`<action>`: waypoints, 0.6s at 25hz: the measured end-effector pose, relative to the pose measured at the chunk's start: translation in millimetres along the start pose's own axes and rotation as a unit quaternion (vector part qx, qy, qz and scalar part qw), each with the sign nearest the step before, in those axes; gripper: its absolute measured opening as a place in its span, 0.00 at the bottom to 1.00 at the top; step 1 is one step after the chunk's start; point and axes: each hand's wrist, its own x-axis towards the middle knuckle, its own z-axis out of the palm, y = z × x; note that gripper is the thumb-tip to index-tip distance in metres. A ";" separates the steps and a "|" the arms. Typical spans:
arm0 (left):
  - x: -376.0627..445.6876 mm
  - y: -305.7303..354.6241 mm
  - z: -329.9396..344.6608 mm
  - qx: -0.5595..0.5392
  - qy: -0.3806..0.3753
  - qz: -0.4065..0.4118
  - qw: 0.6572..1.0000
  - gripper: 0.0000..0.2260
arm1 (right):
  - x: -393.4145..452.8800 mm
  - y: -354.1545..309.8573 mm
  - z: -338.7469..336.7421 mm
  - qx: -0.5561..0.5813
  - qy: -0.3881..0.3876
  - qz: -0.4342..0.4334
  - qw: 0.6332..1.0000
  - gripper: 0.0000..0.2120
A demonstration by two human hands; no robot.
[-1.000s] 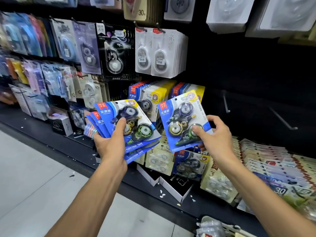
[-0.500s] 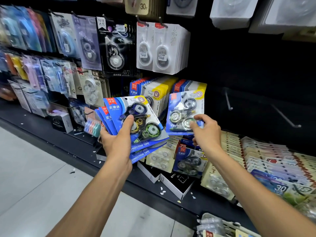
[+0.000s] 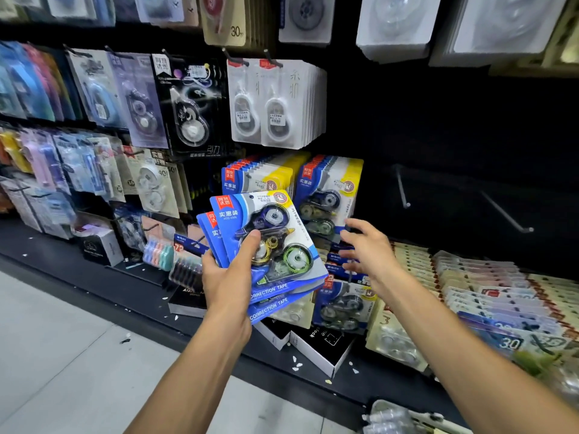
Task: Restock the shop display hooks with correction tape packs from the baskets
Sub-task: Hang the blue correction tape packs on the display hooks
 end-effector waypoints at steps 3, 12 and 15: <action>-3.6 -1.2 9.3 0.003 -0.023 -0.003 1.000 0.29 | -35.3 -12.3 -2.2 -0.014 -0.149 -0.075 0.986 0.17; -10.3 0.6 11.7 -0.017 -0.031 0.017 0.999 0.22 | -37.4 -18.2 -11.4 0.016 -0.063 -0.071 0.995 0.14; 0.4 -3.1 6.1 0.020 0.081 0.049 0.995 0.21 | -28.7 -12.1 -19.2 -0.063 0.012 -0.072 0.995 0.13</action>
